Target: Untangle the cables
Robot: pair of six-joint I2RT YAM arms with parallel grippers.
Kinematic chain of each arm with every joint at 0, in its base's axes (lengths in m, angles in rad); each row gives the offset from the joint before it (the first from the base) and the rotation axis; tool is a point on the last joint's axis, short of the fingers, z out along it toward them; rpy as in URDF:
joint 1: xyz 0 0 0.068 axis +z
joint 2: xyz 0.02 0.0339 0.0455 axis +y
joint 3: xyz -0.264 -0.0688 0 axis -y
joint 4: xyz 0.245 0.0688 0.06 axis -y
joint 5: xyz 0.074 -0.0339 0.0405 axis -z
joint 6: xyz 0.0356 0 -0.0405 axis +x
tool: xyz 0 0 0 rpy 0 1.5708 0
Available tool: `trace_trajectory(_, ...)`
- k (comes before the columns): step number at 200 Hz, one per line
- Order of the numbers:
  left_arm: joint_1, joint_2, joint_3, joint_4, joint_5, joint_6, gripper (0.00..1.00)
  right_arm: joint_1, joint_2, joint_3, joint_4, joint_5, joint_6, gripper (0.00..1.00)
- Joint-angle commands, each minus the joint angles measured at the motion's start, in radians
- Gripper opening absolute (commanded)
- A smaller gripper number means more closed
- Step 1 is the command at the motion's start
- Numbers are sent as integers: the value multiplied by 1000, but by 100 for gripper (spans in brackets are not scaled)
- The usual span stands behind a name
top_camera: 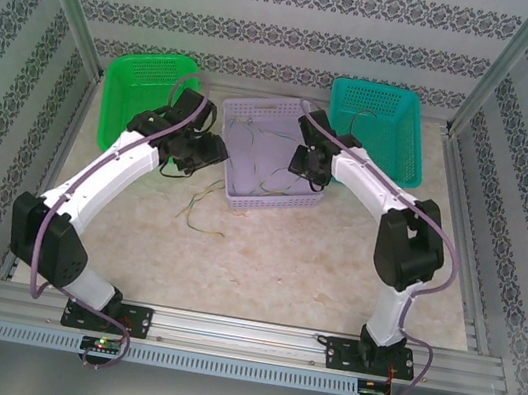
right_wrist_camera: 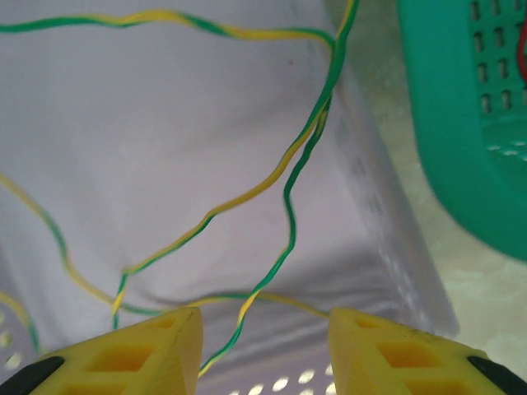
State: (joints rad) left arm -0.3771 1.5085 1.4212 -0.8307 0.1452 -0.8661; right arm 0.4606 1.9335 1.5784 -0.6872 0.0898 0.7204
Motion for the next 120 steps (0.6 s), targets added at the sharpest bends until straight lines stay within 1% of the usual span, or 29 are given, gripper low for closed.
trace_trajectory(1,13,-51,-27,2,-5,-29,51,-1,45,76,-28,107,30,45)
trace_trajectory(15,12,-61,-52,13,5,-33,51,-3,77,96,-29,121,24,45)
trace_trajectory(49,22,-61,-107,48,22,-20,51,-9,156,161,-25,107,-5,42)
trace_trajectory(70,44,-44,-139,65,33,-11,49,-10,191,194,-46,97,-10,35)
trace_trajectory(87,65,-28,-162,100,34,2,48,-5,198,193,-37,104,-18,34)
trace_trajectory(120,111,54,-200,210,84,3,41,-5,226,219,-55,106,-26,34)
